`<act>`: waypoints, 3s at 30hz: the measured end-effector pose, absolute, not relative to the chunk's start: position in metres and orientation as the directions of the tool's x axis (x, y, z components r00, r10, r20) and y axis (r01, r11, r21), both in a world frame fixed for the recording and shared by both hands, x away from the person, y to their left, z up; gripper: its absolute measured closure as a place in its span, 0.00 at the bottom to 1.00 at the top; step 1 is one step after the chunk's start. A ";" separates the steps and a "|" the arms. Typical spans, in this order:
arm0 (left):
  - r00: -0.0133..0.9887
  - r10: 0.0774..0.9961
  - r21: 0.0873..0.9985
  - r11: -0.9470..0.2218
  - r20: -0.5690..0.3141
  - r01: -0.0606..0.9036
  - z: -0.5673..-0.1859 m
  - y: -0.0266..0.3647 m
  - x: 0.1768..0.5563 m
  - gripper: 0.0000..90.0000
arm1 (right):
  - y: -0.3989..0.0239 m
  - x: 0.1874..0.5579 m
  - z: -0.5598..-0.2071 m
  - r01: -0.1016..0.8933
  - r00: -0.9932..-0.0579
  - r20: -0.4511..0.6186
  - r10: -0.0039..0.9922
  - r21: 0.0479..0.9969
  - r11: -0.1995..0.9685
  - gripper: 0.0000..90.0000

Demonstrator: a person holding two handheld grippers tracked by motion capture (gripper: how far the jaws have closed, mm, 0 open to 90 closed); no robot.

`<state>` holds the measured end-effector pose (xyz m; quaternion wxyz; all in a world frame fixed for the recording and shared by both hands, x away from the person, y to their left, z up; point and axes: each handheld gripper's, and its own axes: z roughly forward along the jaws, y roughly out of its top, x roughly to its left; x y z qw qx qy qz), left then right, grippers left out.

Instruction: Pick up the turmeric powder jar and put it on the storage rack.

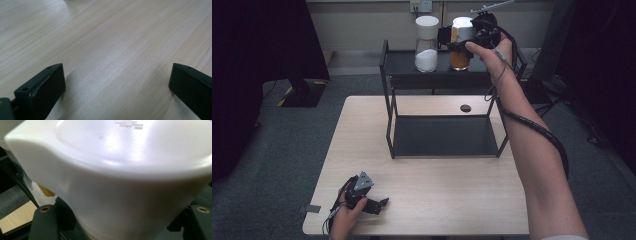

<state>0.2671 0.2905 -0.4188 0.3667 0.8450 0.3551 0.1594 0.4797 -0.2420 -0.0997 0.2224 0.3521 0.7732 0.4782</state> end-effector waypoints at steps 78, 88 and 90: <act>0.696 0.718 0.734 -0.478 0.010 0.483 -0.419 0.290 0.267 0.00 | -0.265 0.376 -0.159 0.295 -0.698 0.014 0.716 0.917 0.268 0.01; 0.695 0.719 0.734 -0.477 0.010 0.483 -0.419 0.290 0.267 0.00 | -0.269 0.370 -0.174 0.291 -0.716 0.029 0.698 0.921 0.261 0.02; 0.695 0.719 0.734 -0.477 0.010 0.483 -0.419 0.290 0.267 0.00 | -0.268 0.370 -0.176 0.291 -0.720 0.027 0.694 0.919 0.265 0.02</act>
